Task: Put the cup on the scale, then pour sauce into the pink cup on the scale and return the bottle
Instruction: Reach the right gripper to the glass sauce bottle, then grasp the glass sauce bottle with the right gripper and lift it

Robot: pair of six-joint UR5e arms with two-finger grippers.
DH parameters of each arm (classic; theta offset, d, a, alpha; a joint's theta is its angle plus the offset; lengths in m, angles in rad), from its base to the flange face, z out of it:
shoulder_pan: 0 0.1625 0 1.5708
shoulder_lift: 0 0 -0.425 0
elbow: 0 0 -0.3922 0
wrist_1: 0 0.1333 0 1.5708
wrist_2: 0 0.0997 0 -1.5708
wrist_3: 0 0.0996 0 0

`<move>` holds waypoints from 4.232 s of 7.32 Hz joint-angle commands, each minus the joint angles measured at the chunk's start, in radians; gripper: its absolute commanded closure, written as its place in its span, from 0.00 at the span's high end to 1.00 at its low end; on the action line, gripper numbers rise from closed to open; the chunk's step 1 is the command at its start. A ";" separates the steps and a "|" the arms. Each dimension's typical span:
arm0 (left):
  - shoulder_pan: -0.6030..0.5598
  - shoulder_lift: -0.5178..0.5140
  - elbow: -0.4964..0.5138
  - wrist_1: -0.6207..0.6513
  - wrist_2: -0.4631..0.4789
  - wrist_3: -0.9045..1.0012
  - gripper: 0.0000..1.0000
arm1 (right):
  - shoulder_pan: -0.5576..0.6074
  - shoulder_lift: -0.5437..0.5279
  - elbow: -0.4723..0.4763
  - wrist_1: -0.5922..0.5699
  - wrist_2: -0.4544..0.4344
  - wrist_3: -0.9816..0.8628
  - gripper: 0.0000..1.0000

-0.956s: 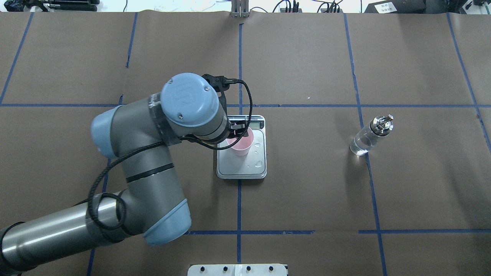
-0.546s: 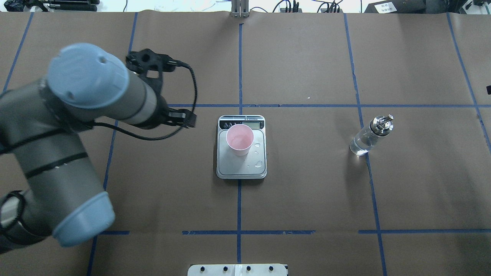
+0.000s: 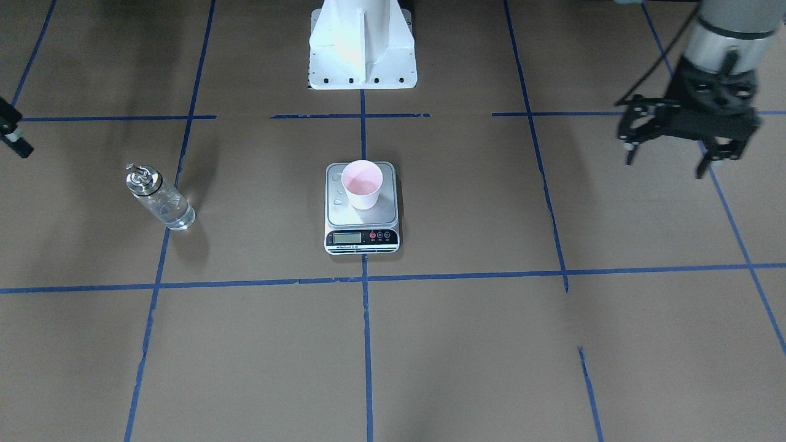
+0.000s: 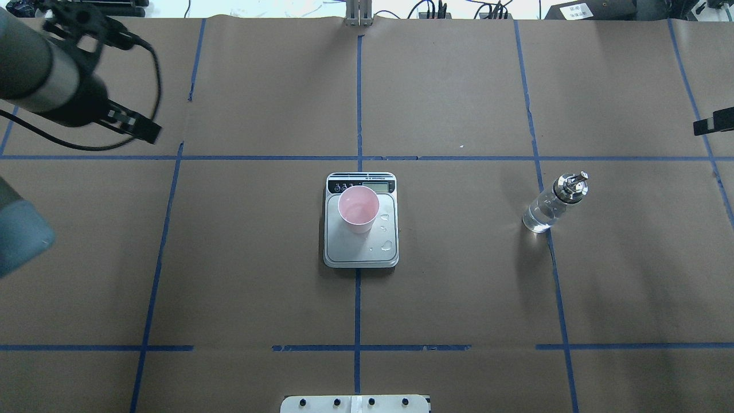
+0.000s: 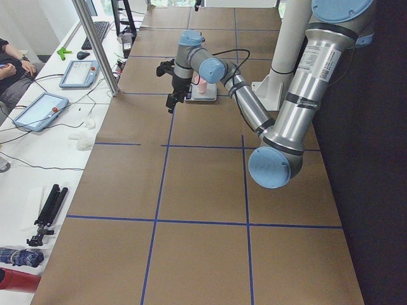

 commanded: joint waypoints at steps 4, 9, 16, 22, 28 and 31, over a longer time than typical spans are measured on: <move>-0.364 0.165 0.304 -0.090 -0.182 0.448 1.00 | -0.595 -0.010 0.137 -0.011 -0.708 0.406 1.00; -0.364 0.180 0.300 -0.096 -0.232 0.442 1.00 | -0.846 -0.110 0.044 0.012 -1.201 0.482 1.00; -0.364 0.209 0.298 -0.097 -0.261 0.444 1.00 | -0.854 -0.053 -0.133 0.159 -1.375 0.472 1.00; -0.362 0.207 0.298 -0.097 -0.261 0.444 1.00 | -0.854 0.010 -0.191 0.159 -1.389 0.467 1.00; -0.362 0.207 0.296 -0.097 -0.261 0.444 1.00 | -0.852 0.010 -0.215 0.161 -1.424 0.458 1.00; -0.362 0.207 0.296 -0.097 -0.261 0.444 1.00 | -0.851 0.022 -0.216 0.161 -1.467 0.464 0.00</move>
